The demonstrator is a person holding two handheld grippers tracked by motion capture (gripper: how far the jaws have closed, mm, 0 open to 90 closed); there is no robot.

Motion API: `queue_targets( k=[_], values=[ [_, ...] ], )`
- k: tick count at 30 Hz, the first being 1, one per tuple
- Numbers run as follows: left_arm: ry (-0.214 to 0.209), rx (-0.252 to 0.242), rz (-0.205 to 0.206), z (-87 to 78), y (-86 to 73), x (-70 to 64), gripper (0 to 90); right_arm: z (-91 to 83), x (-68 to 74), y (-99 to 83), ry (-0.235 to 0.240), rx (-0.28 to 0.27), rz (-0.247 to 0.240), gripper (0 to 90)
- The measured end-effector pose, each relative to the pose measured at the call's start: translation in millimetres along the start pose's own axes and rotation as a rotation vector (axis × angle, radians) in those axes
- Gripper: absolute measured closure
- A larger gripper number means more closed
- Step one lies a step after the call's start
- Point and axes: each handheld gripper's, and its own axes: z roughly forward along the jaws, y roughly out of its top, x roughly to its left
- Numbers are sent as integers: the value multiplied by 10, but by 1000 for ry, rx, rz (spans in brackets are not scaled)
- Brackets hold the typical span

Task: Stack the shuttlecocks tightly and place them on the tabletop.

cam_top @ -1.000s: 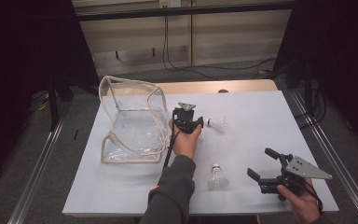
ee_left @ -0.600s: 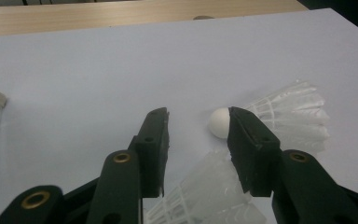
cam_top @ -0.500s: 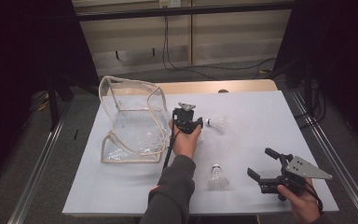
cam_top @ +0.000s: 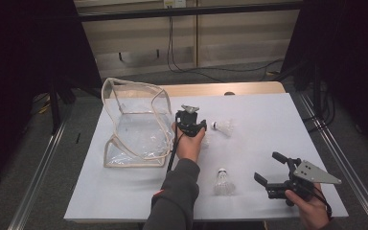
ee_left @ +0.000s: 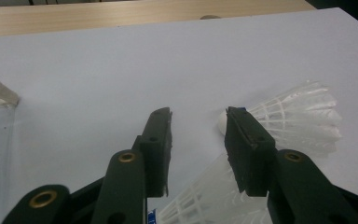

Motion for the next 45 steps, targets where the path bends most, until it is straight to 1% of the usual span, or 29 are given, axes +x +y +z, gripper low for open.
queue_targets(
  k=[2, 4, 8, 10, 12, 13, 14, 16, 17, 20, 24, 26, 27, 28, 30, 31, 35, 37, 45],
  values=[
    [-16, -8, -8, -6, 7, -15, 600, -1, 0, 0, 0, -1, 0, 16],
    [-21, -8, -3, -17, 12, -37, 583, -1, -1, 1, 0, -1, -1, 16],
    [-63, 1, 6, -45, 12, -84, 574, -3, -2, 0, 0, -1, -2, 16],
    [-81, 9, 5, -68, 16, -93, 603, -3, -1, 1, -1, -1, -3, 16],
    [-89, 5, 12, -97, 27, -86, 661, -4, 1, 1, -1, -1, -2, 16],
    [-103, -2, 11, -114, 34, -87, 705, -3, 2, 2, 0, -1, -2, 16],
    [-118, 3, 17, -133, 43, -85, 752, -2, 2, 1, 0, -1, -2, 16],
    [-139, 23, 24, -144, 48, -92, 802, 1, 2, 1, 0, -2, -1, 16],
    [-138, 31, 31, -140, 44, -90, 819, 1, 1, 1, 0, 0, -1, 16],
    [-152, 48, 30, -118, 29, -69, 848, 3, 4, 1, 0, 0, -1, 16],
    [-198, 66, 33, -108, 28, -111, 894, 2, 5, 1, 1, 0, -1, 16],
    [-204, 72, 32, -93, 24, -139, 900, 3, 2, 0, -1, 1, -3, 16],
    [-206, 81, 38, -90, 25, -139, 900, 2, 3, 0, 1, 1, -2, 16],
    [-204, 77, 34, -77, 19, -146, 900, 3, 4, 0, 2, -1, -2, 16],
    [-195, 83, 34, -63, 13, -135, 900, 0, 4, 1, 1, 0, -3, 16],
    [-193, 80, 24, -56, 10, -131, 900, -1, 4, 1, 1, 0, -2, 16],
    [-185, 84, 32, -58, 22, -102, 900, 2, 4, 0, 2, 0, -2, 16],
    [-176, 71, 26, -52, 22, -101, 900, 3, 2, 0, 2, 2, -4, 16],
    [-167, 60, 18, -43, 21, -92, 899, 5, 4, 0, 4, 4, -7, 16]
  ],
)
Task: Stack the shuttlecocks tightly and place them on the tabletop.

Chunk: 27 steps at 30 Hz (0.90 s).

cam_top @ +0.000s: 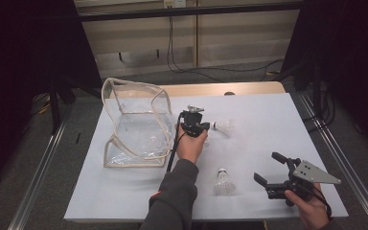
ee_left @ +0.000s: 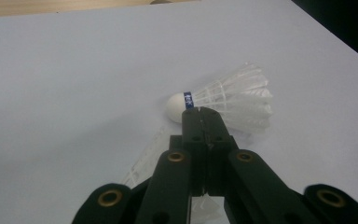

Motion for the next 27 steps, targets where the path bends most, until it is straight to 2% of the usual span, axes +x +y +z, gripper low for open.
queue_targets(
  k=[27],
  values=[
    [-1, -2, 3, -17, 10, -5, 880, -1, 1, 1, 0, 0, 1, 16]
  ],
)
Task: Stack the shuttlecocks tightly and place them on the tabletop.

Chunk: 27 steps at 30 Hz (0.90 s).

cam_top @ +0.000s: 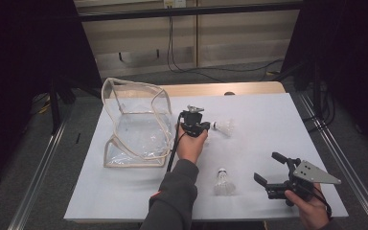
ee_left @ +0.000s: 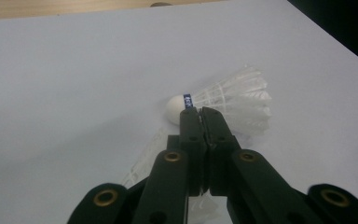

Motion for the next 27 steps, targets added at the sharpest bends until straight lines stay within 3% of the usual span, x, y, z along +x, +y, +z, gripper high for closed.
queue_targets(
  k=[10, 18, 27],
  values=[
    [-9, -2, 1, -44, 13, 6, 867, 1, -3, -1, -1, 1, -3, 16],
    [-27, 2, -1, -115, 0, -22, 736, 0, -2, -1, -2, 1, -3, 16],
    [-78, -2, -7, -186, -29, -95, 586, 4, -1, -3, -4, 3, -5, 16]
  ],
)
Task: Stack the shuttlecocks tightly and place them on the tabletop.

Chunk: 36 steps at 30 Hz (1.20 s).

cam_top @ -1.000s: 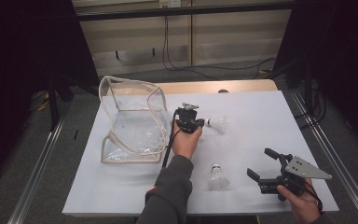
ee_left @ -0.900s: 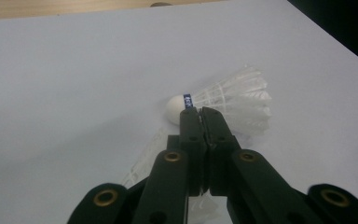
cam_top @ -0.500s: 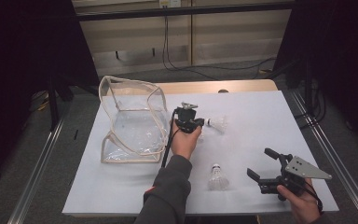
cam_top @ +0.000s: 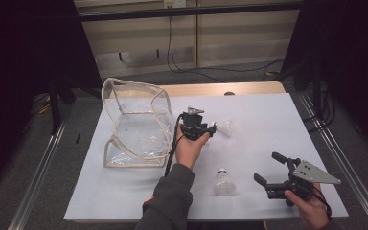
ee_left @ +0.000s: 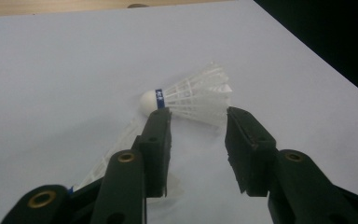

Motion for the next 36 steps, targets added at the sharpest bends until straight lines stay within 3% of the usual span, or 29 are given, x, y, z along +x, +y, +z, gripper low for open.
queue_targets(
  k=[4, 11, 20, 22, 28, 33, 36],
  values=[
    [-20, -1, -1, -10, -32, -5, 483, 1, 1, 0, 0, 2, 1, 16],
    [-39, 47, 14, -36, -48, -41, 325, 1, -3, -1, 0, 2, 1, 16],
    [-82, 39, 6, -75, -150, -34, 213, -2, -5, 1, -1, 2, -2, 16],
    [-81, 53, 29, -88, -164, -45, 192, -1, -3, 1, 0, 3, -1, 16],
    [-87, 35, 54, -146, -206, -70, 162, -1, -3, 1, -1, 4, -2, 16],
    [-96, 30, 48, -173, -258, -72, 130, -2, -3, 2, 0, 3, -4, 16],
    [-101, 53, 60, -186, -277, -82, 116, -1, -2, 2, 2, 2, -5, 16]
  ],
)
